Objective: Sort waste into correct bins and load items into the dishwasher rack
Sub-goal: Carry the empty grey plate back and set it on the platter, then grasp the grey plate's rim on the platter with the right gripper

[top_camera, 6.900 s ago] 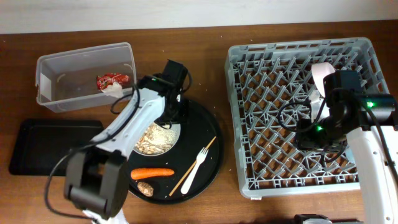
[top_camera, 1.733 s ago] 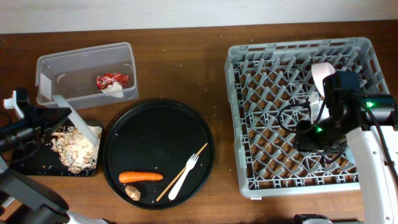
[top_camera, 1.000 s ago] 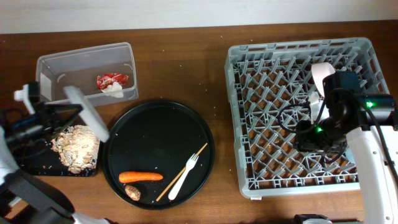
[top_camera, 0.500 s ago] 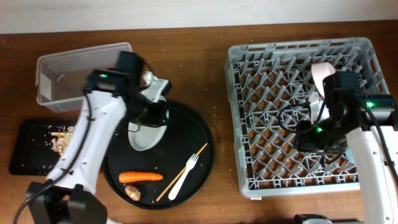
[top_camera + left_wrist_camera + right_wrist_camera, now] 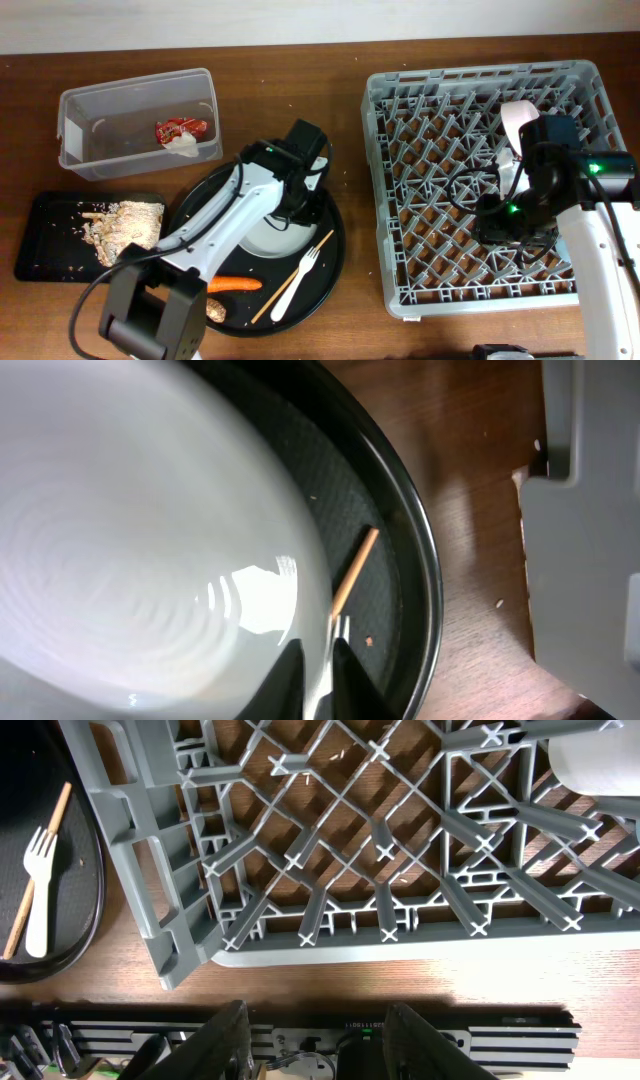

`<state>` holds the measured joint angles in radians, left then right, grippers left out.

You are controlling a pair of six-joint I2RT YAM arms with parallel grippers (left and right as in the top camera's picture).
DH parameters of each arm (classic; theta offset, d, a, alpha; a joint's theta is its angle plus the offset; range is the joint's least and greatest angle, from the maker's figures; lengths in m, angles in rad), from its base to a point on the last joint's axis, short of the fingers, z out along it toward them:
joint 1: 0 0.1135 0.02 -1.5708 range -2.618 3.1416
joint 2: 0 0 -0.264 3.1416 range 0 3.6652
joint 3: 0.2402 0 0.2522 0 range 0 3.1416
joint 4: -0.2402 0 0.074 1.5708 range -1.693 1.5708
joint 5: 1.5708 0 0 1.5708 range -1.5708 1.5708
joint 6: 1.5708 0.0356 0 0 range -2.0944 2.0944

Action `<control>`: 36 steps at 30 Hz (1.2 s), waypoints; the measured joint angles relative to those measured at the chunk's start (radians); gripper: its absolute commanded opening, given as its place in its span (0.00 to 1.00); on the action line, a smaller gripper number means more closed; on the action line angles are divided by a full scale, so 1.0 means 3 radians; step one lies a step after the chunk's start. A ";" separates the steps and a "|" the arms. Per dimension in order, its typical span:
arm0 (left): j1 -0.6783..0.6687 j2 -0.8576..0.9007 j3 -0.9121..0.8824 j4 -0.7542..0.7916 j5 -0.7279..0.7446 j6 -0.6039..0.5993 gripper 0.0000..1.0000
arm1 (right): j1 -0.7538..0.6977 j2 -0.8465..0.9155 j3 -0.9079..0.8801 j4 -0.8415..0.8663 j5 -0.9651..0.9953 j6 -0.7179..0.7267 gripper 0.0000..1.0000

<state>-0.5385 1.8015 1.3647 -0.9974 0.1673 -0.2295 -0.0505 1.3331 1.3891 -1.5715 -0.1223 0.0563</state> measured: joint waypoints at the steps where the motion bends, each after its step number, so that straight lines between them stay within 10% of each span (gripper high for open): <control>1: -0.0022 0.0020 0.0000 0.0000 0.0000 0.0000 0.17 | 0.0000 0.0000 0.0000 0.0000 0.0000 -0.0001 0.47; 4: -0.0031 0.0029 0.0000 0.0009 -0.0001 0.0000 0.17 | 0.0000 0.0000 -0.0001 0.0000 0.0000 -0.0001 0.50; 10: 0.0322 -0.0092 0.0120 -0.0502 -0.0134 0.0000 0.36 | 0.0000 0.0000 0.0000 0.0003 -0.0004 -0.0004 0.98; 16: 0.1471 -0.0655 0.0181 -0.1146 -0.0446 -0.0013 0.48 | 0.0114 -0.0001 0.0000 0.0286 -0.0627 -0.0009 0.92; 20: 0.2094 -0.0655 0.0179 -0.1191 -0.0500 -0.0010 0.48 | 0.1059 0.0006 -0.0001 0.0673 -0.0721 0.0173 0.91; 26: 0.2332 -0.0655 0.0179 -0.1218 -0.0500 -0.0009 0.48 | 0.2385 0.0627 0.0001 0.1453 -0.0579 0.0603 0.86; 36: 0.2342 -0.0655 0.0179 -0.1216 -0.0498 -0.0009 0.48 | 0.2475 0.2042 0.0113 0.2441 -0.0127 0.1377 0.65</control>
<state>0.1642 1.6051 1.4185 -1.3621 0.0177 -0.2321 0.6918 1.9457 1.4231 -0.8391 -0.1604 0.4694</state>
